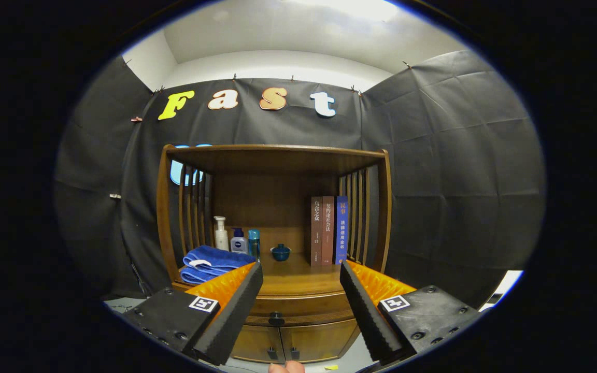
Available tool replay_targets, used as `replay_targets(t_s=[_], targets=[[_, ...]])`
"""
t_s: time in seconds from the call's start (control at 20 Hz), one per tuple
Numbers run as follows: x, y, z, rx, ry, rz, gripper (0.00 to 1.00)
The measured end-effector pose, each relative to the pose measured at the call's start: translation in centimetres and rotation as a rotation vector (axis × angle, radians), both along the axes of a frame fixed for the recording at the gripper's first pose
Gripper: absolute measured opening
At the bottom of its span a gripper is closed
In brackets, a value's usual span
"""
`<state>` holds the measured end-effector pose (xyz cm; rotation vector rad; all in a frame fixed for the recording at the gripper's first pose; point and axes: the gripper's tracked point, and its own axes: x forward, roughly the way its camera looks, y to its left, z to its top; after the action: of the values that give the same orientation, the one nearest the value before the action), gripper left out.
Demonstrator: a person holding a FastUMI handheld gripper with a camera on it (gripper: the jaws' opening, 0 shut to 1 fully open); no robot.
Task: Pull open the drawer, take out the items inside it, and place them on the countertop above the cabinet.
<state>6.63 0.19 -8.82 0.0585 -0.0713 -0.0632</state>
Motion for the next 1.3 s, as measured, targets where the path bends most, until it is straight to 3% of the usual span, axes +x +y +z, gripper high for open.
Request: replay_targets(t_s=[0.5,0.8,1.0,1.3], targets=[[4.8,1.2,-11.3,-0.050,0.033,0.002,0.98],[8.6,3.0,-19.2,-0.016,0.153,0.052,0.98],[11.2,4.8,-22.0,-0.019,0.186,0.094,0.98],[13.5,4.6,-24.8,0.021,0.227,0.076,0.98]])
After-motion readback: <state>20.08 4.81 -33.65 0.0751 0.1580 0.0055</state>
